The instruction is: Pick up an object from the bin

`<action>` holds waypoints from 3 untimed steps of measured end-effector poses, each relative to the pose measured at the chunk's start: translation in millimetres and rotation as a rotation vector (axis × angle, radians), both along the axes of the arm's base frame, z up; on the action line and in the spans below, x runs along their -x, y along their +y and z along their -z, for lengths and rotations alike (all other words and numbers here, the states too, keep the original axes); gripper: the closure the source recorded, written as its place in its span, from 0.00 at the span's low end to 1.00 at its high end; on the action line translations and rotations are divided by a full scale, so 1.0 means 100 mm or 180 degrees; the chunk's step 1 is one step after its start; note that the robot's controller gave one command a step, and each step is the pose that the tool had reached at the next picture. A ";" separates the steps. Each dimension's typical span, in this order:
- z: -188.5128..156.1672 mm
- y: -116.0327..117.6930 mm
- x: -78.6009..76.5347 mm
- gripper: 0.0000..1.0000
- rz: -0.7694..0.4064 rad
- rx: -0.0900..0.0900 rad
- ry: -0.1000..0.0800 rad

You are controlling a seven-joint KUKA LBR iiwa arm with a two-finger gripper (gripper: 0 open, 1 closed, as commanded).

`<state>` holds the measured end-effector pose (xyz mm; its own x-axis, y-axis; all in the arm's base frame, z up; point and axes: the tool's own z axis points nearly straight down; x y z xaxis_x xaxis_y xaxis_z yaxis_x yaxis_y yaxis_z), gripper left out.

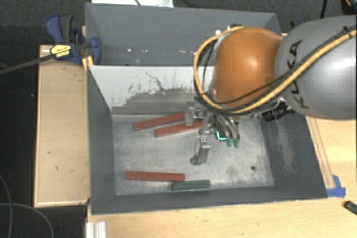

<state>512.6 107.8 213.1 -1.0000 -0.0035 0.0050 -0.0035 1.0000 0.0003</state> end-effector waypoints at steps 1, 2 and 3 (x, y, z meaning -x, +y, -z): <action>1.45 0.58 0.22 0.00 0.0161 0.0001 0.0005; 1.41 0.56 0.20 1.00 0.0185 -0.0002 -0.0017; -0.05 0.48 0.24 1.00 0.0084 -0.0010 -0.0044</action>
Offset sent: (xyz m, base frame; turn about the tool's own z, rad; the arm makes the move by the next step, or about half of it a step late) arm -0.0200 0.0560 -0.1409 0.0545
